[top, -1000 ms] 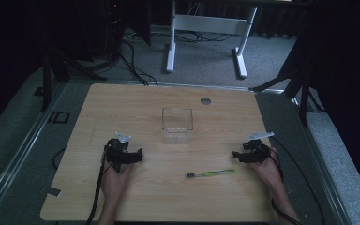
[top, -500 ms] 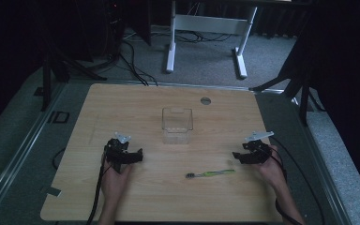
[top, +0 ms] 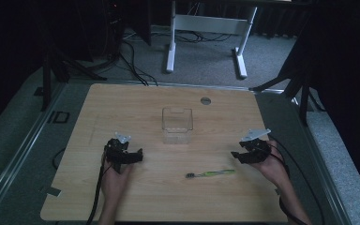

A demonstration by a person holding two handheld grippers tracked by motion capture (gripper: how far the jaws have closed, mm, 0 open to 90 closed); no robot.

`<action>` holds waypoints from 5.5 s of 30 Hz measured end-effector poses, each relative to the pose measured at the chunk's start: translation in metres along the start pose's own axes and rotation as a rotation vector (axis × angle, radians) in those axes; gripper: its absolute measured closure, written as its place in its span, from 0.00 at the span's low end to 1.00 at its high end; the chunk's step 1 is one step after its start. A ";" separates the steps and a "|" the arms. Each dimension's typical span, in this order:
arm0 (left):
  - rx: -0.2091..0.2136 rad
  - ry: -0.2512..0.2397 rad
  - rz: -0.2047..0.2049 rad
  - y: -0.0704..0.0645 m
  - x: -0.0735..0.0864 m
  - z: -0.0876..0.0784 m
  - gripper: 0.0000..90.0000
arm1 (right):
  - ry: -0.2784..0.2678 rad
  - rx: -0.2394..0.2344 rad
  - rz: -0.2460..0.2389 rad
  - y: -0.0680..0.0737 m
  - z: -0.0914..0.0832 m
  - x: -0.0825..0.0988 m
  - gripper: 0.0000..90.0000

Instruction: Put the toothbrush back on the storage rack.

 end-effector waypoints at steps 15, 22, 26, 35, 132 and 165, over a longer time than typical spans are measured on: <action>0.000 0.001 0.001 0.000 0.000 0.000 0.08 | 0.020 -0.030 -0.100 0.014 -0.005 -0.021 0.48; 0.000 0.000 0.001 0.000 0.000 0.000 0.08 | 0.023 -0.041 -0.131 0.018 -0.006 -0.026 0.48; 0.000 -0.001 -0.001 0.000 0.000 0.000 0.08 | 0.022 -0.054 -0.132 0.019 -0.006 -0.028 0.48; 0.000 -0.001 -0.001 0.000 0.000 0.000 0.08 | 0.032 -0.079 -0.166 0.023 -0.005 -0.033 0.48; 0.000 0.000 0.000 0.000 0.000 0.000 0.08 | 0.125 -0.273 -0.413 0.068 0.013 -0.061 0.68; 0.000 0.000 0.000 0.000 0.000 0.000 0.08 | 0.183 -0.334 -0.460 0.075 0.018 -0.057 0.78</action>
Point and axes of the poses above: each handheld gripper's, and its own axes: z roughly forward along the jaws, x roughly out of its underside, y roughly to its left, the point moved 1 cm from there along z, roughly forward along the jaws, and after that the axes turned 7 degrees about -y, right-handed, at the moved point
